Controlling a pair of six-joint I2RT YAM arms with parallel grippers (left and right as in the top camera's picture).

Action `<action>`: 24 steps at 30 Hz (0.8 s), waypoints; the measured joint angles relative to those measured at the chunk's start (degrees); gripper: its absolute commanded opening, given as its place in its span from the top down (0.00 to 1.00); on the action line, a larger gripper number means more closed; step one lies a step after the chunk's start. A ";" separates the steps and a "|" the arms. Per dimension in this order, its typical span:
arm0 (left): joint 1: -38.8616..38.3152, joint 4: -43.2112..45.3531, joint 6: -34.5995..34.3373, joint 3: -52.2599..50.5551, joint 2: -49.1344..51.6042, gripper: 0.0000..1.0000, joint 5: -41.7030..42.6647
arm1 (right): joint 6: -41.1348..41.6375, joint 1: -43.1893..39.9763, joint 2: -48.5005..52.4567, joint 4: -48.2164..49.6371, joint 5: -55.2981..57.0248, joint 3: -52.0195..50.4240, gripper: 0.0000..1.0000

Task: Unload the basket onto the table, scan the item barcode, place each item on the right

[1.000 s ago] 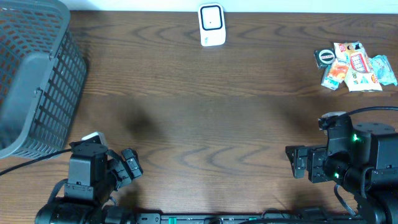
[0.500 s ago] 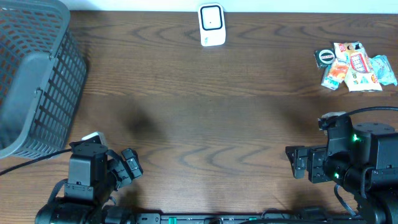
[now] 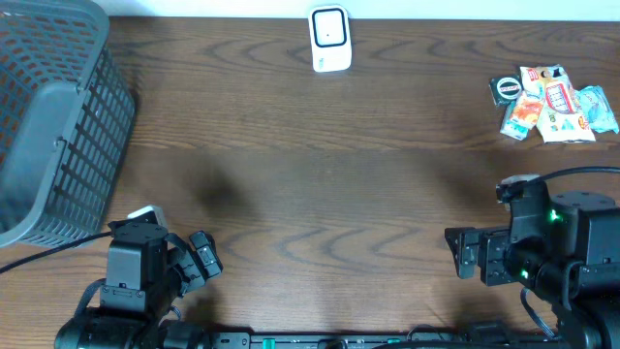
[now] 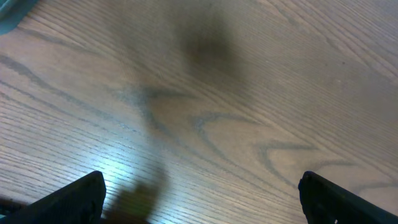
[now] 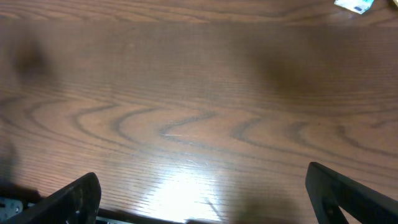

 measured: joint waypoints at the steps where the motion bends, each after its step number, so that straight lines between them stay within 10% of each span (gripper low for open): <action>1: 0.00 0.00 0.00 -0.02 0.00 0.02 0.00 | 0.00 0.00 -0.28 0.00 0.02 0.00 0.01; 24: 0.00 0.00 0.00 -0.02 0.00 0.02 0.00 | -7.10 -0.11 -29.40 25.77 -0.07 -24.83 0.01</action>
